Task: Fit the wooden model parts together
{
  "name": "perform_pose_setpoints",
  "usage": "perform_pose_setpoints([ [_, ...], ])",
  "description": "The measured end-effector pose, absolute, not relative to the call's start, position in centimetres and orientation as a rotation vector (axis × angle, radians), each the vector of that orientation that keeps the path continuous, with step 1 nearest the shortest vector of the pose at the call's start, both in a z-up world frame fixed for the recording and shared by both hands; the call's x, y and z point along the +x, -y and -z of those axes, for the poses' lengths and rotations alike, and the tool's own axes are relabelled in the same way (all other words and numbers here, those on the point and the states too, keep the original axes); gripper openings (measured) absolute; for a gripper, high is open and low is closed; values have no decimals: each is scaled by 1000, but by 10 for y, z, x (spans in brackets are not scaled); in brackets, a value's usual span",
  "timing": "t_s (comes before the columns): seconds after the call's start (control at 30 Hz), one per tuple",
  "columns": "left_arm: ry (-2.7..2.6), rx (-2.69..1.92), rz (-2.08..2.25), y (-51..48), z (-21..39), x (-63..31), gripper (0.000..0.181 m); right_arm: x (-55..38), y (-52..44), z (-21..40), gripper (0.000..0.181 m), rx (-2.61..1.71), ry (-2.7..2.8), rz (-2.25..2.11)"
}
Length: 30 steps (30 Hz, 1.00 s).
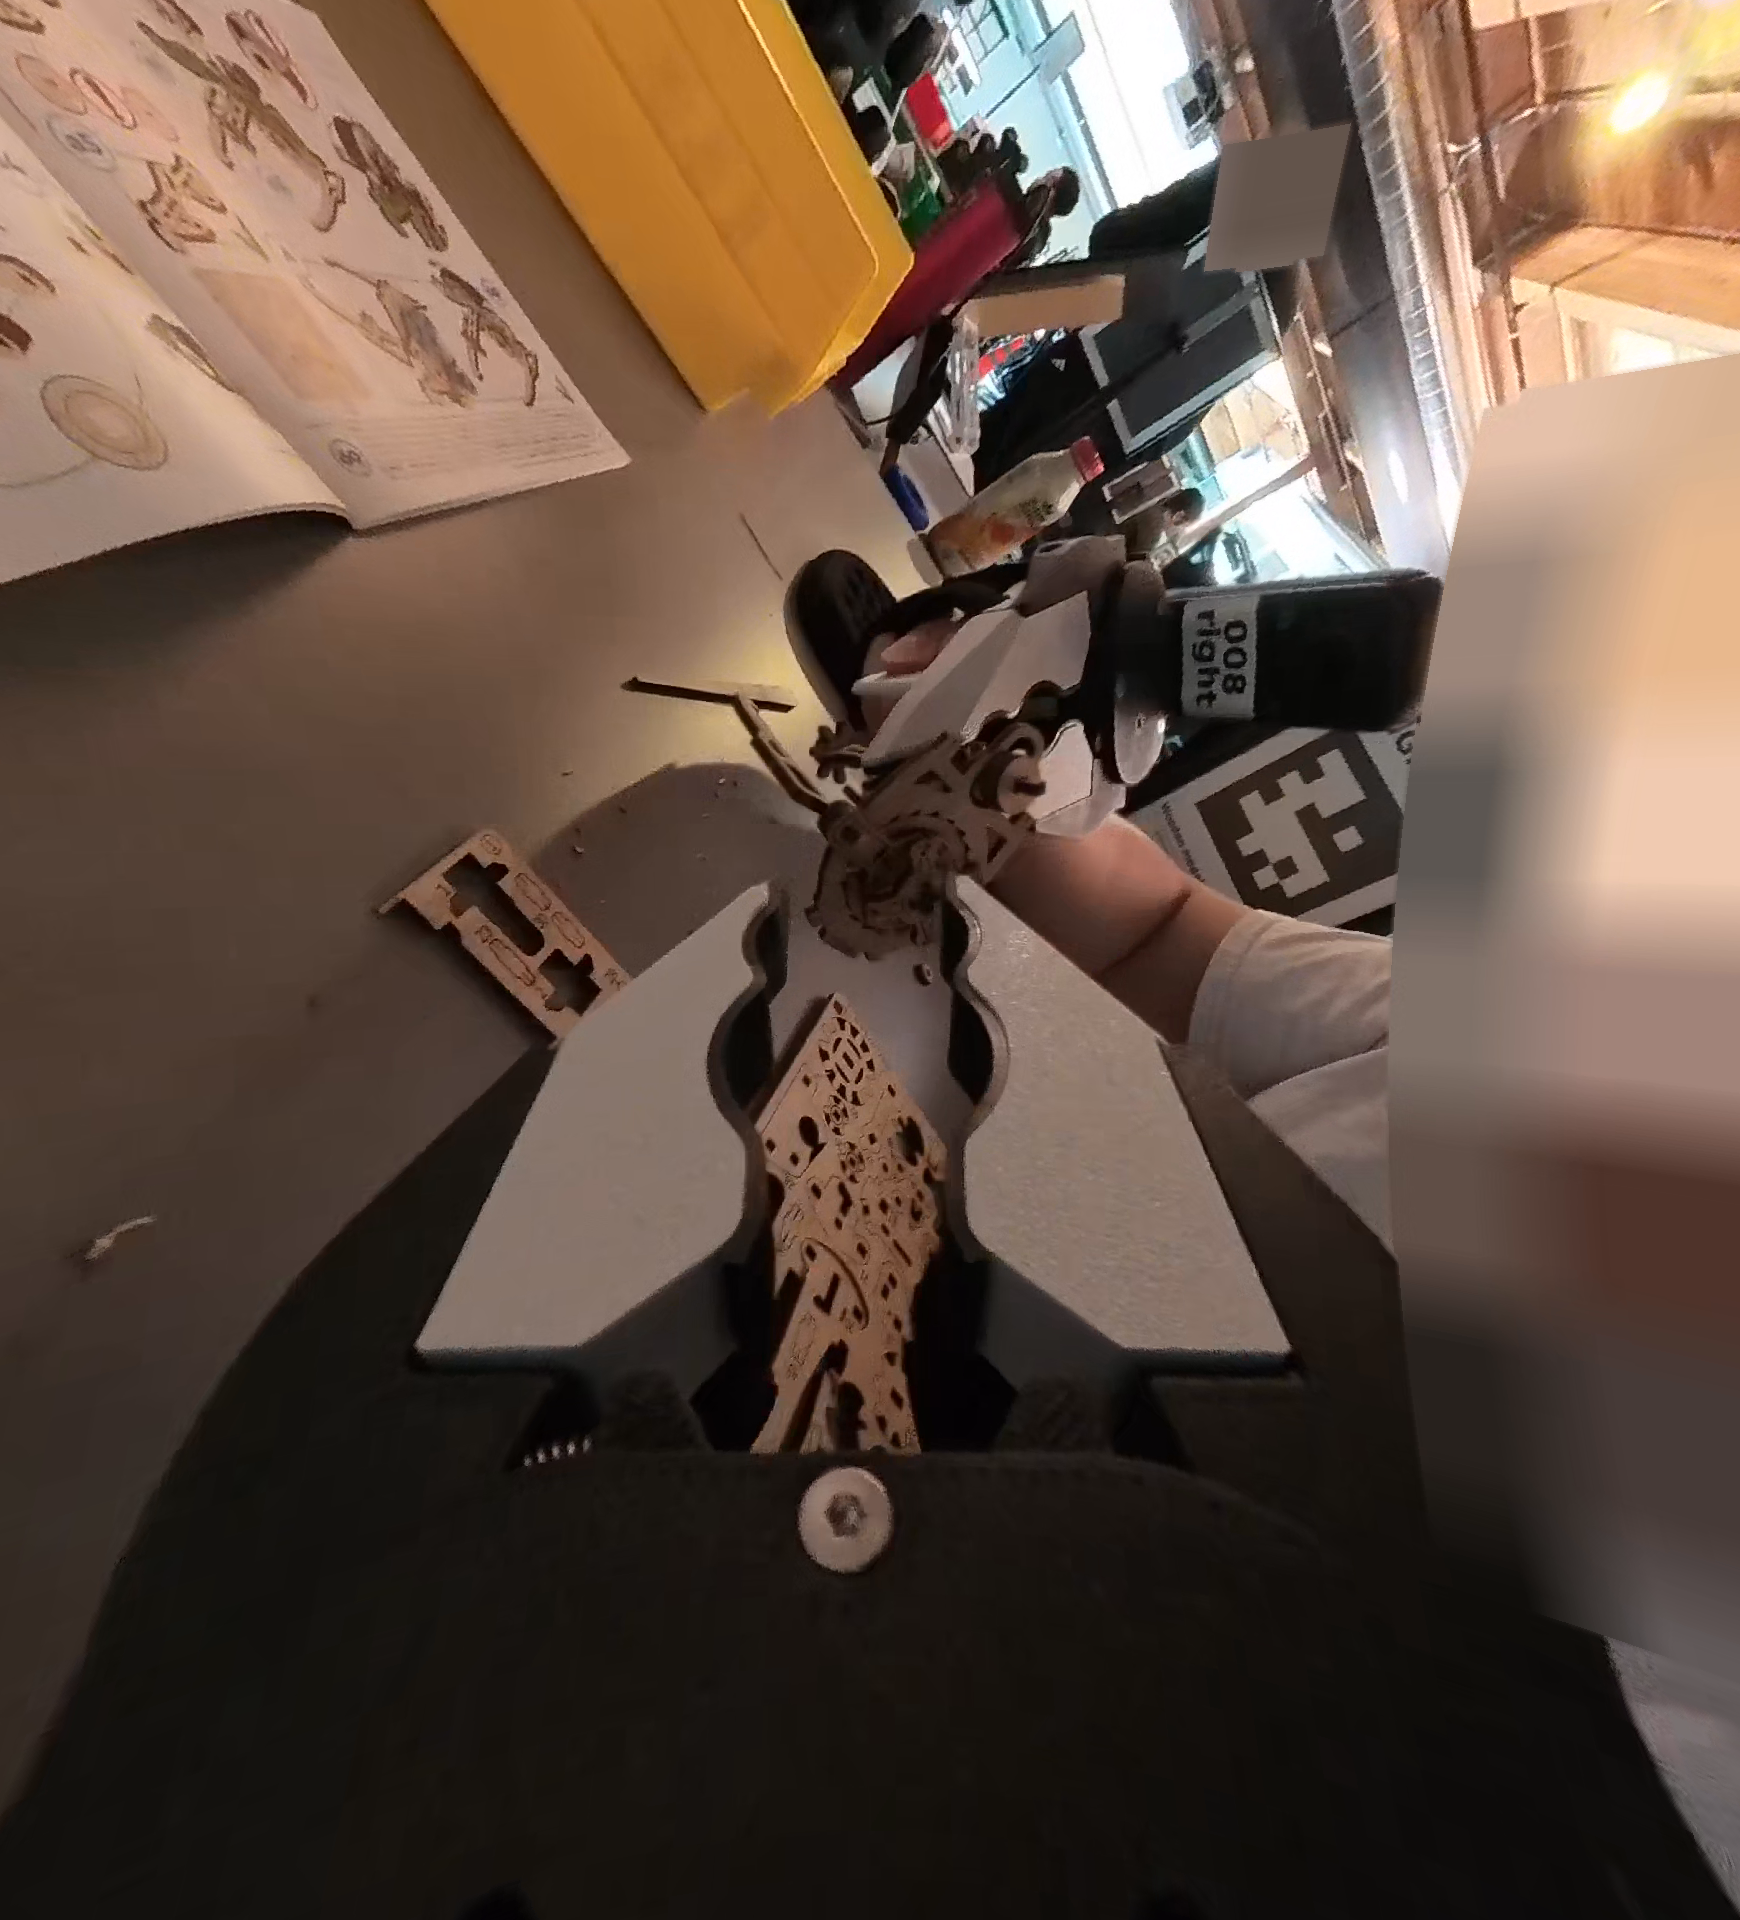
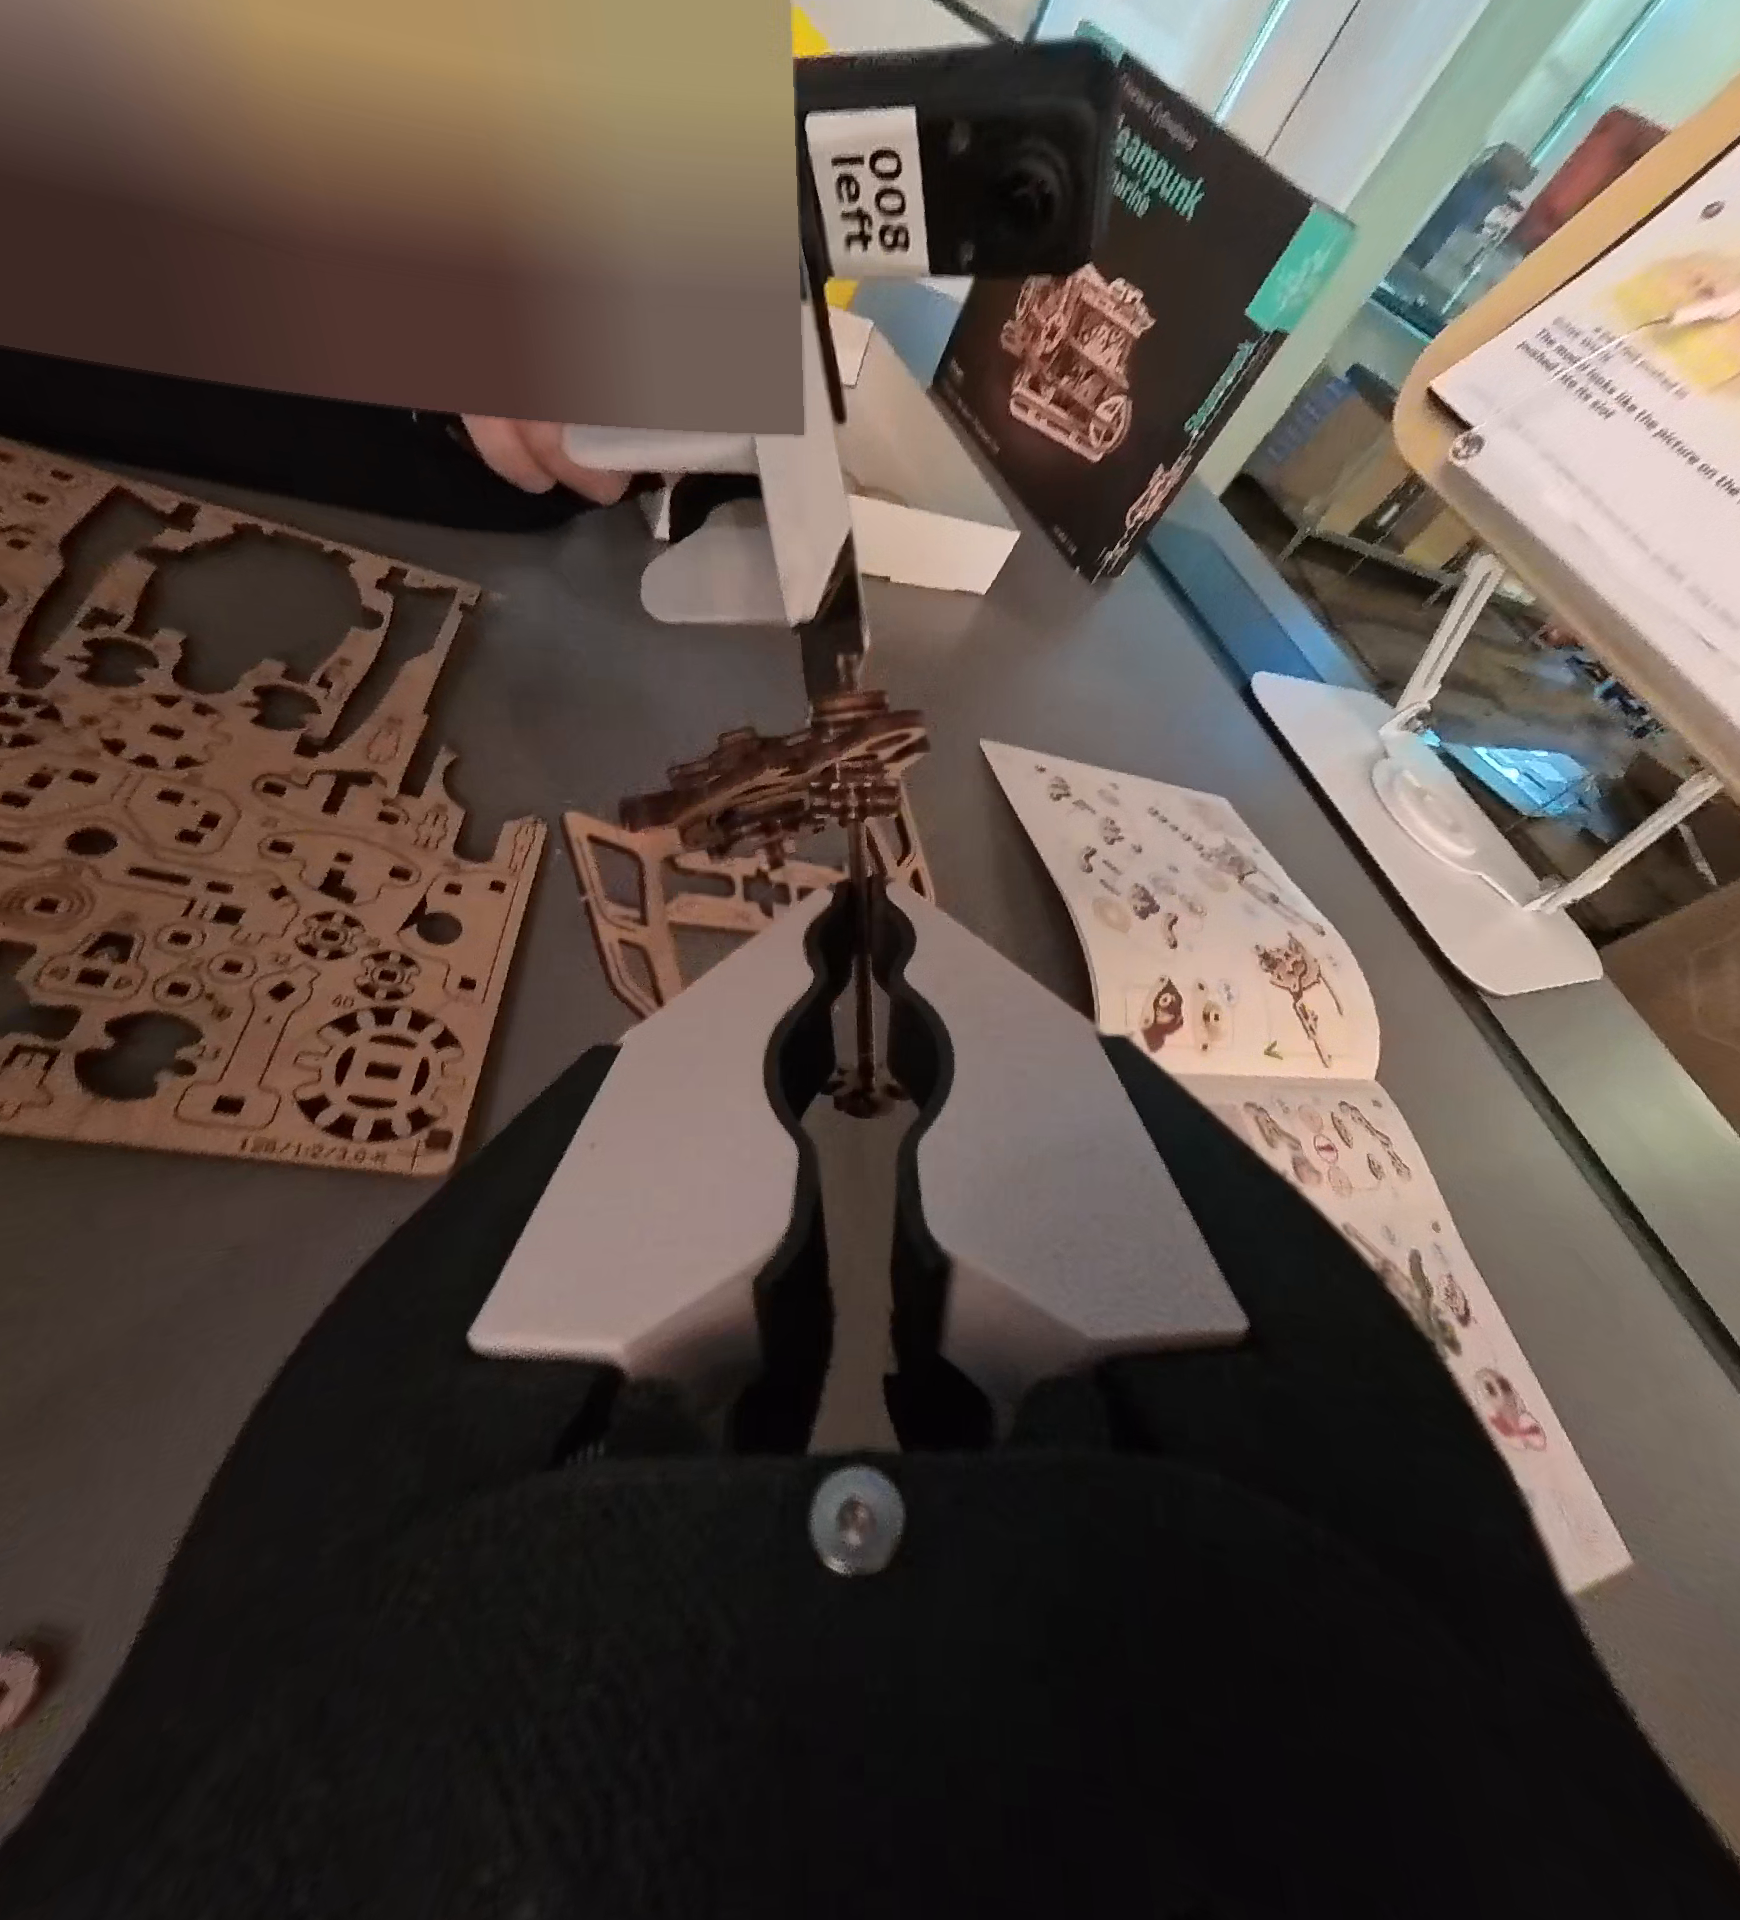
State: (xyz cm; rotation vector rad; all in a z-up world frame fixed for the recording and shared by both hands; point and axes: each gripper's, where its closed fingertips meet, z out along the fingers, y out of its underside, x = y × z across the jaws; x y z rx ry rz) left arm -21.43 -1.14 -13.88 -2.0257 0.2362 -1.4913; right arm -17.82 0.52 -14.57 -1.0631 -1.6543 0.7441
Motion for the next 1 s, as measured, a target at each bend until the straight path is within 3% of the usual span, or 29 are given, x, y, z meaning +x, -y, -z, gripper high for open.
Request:
perform_pose_setpoints([
  [0.5, -914, -2107, 613, 34, 171, -232, 25, -163, -30, 168, 0, -989, 1739, -411],
  [1.0, -1047, -2232, 351, 36, 211, -223, 18, -159, -34, 171, 1, -1039, 1721, -434],
])
